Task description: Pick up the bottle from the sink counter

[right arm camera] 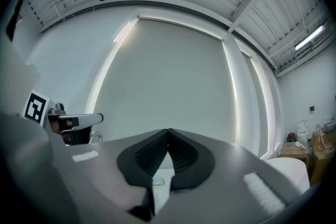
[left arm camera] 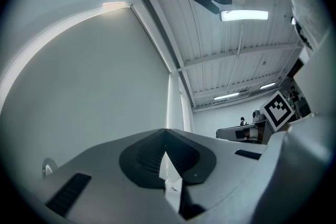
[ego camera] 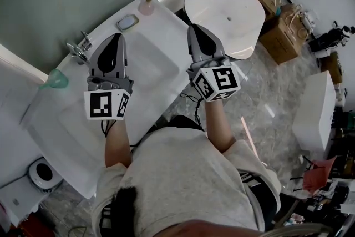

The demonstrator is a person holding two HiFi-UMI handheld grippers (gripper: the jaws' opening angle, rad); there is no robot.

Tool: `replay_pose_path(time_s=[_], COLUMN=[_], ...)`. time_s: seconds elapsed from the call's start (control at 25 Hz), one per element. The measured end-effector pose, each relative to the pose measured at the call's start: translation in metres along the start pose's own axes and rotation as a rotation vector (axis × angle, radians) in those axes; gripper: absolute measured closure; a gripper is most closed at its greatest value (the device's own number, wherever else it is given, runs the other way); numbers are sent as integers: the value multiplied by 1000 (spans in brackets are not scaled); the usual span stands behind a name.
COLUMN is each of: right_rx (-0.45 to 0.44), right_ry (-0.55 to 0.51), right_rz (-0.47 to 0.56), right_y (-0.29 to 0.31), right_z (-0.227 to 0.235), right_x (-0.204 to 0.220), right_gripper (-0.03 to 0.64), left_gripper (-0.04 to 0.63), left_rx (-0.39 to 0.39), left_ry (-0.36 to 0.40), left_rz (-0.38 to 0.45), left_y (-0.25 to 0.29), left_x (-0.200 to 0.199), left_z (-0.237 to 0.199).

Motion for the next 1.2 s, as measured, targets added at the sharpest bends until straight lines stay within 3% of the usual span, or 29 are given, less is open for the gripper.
replay_pose_path(time_s=[0.68,1.2], right_rx=[-31,-118], right_ry=[90,39], right_rz=[-152,-217], right_y=[67,133], right_z=[13,51], right_x=[72,90], right_gripper=[606,604], left_gripper=[588,588], left_rx=[11,-16], left_ry=[-71,-102], left_rz=[-76,-94], left_y=[15,53], left_x=[44,57], left_z=[-9,-10])
Point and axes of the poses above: the fingertips, and each gripper's own axes: y forward along the fingers, z to its right, x out of its underside, the point moved 3 cm from there along -y, backward along the fingers, and after that the axes turned 12 degrees about -z, right-handed, at the moved point
